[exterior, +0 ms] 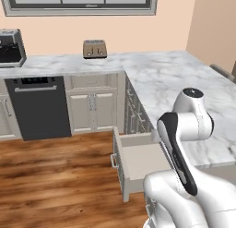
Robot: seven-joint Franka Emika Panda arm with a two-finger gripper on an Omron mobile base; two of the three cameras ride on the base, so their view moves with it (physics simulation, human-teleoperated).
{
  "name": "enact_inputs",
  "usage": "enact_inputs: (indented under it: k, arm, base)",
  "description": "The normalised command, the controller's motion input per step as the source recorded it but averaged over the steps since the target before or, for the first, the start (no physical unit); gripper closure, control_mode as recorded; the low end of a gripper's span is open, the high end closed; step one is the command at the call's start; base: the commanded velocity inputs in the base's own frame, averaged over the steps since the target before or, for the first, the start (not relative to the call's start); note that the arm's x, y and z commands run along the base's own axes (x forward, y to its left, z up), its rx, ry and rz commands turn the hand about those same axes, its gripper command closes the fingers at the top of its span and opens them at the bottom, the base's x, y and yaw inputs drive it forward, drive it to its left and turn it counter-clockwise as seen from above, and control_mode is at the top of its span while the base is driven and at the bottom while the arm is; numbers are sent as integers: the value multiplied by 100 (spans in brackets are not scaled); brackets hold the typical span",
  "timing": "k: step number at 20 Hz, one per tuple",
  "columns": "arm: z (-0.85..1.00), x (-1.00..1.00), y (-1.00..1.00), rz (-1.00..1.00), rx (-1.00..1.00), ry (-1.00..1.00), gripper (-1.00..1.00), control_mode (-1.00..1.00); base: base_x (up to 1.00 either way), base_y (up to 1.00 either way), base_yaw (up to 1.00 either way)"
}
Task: Organize the utensils by type. Pick up the wooden spoons from the counter and place them in the open cabinet. Then pick up the metallic utensils from the counter and place them in the open drawer.
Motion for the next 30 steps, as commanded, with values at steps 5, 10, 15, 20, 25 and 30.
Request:
enact_inputs:
  k: [5, 10, 15, 20, 25, 30]
  arm:
    - [-31, 17, 0, 0, 0, 0, 100, -100]
    - [-19, 8, 1, -3, 1, 6, 100, -100]
    - [-30, 20, 1, -1, 0, 0, 100, -100]
    - [-38, 24, 2, 0, 0, 0, 100, -100]
    - [-32, 27, 2, 0, 0, 1, 100, -100]
    - [-18, 25, 3, 0, 0, 1, 100, -100]
  base:
    - [0, 0, 0]
    - [0, 0, 0]
    - [0, 0, 0]
    - [0, 0, 0]
    - [0, 0, 0]
    - [0, 0, 0]
